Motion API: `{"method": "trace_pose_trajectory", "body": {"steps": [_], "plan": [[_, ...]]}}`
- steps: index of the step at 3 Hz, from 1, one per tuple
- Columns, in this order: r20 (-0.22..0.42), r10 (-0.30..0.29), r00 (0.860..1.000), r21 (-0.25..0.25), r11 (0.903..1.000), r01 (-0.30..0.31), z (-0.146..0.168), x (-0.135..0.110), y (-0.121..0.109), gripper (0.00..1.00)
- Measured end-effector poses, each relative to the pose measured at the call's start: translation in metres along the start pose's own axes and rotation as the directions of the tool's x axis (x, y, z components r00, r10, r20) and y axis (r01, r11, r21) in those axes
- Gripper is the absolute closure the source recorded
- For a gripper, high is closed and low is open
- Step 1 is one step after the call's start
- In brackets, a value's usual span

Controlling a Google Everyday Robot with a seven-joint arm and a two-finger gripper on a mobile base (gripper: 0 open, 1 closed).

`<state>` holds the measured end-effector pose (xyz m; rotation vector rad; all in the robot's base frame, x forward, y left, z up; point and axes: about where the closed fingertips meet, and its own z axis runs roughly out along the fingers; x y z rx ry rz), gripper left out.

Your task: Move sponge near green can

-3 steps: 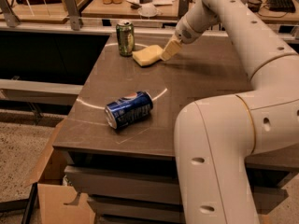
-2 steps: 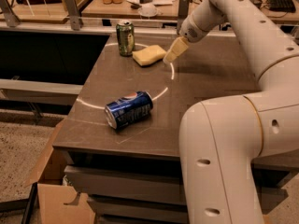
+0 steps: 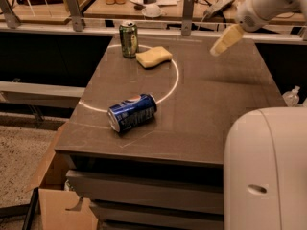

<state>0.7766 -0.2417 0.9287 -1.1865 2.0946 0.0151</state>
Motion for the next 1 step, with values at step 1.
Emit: {"method": "trace_pose_trajectory", "body": {"steps": [1], "plan": [[-0.001,0.009,1.0,0.02,0.9998,-0.009,-0.0124,0.0087,-0.006,0.0]]}}
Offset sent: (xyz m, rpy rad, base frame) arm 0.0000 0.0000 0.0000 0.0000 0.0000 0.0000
